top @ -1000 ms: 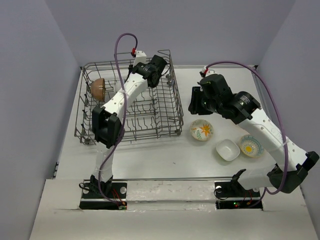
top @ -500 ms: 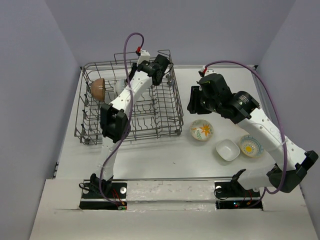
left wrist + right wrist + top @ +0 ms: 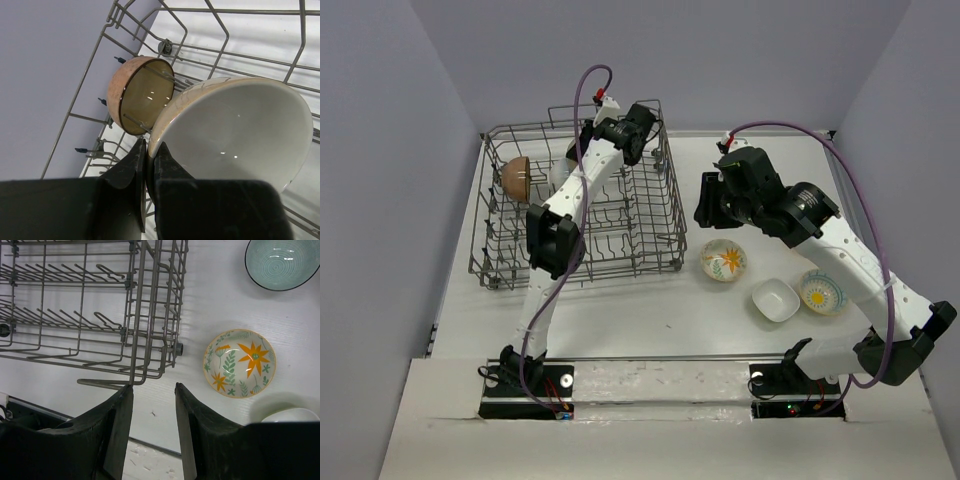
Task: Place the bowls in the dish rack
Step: Insert the bowl into the dish rack.
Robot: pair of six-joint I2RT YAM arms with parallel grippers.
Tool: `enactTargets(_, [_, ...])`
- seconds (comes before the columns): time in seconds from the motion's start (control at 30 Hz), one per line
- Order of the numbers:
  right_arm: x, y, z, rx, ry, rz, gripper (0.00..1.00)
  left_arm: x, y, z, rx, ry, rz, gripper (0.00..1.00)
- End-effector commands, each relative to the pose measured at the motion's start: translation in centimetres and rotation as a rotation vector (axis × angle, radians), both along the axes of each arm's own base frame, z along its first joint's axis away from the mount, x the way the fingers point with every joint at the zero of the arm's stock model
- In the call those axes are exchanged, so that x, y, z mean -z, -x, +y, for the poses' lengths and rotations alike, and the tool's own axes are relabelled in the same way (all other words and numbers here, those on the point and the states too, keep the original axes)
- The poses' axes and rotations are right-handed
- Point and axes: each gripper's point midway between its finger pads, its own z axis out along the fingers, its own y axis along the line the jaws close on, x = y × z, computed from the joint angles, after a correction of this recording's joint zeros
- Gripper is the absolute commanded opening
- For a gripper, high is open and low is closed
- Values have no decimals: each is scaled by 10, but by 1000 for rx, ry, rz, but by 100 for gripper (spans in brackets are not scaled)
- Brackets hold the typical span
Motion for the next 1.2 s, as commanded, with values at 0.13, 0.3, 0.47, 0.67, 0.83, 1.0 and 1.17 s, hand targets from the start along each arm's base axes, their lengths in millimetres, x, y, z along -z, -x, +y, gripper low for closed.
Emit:
enactTargets(0.13, [-19, -2, 4, -20, -46, -61, 45, -24, -1, 15, -47, -98, -52, 0])
enactTargets(0.3, [-17, -2, 3, -25, -42, -61, 45, -25, 0, 16, -50, -106, -50, 0])
enactTargets(0.47, [-18, -1, 4, -35, -43, -63, 45, -25, -4, 23, -58, -129, -32, 0])
enactTargets(0.67, [-15, -1, 5, -43, -41, -62, 45, -26, -6, 34, -80, -153, -22, 0])
enactTargets(0.83, [-10, -1, 8, -53, -41, -53, 45, -33, -8, 40, -87, -175, -23, 0])
enactTargets(1.0, [-8, -1, 9, -58, -42, -51, 45, -27, -10, 41, -89, -213, -1, 0])
enactTargets(1.17, [-6, -2, 12, -68, -46, -51, 45, -17, -14, 38, -84, -233, 21, 0])
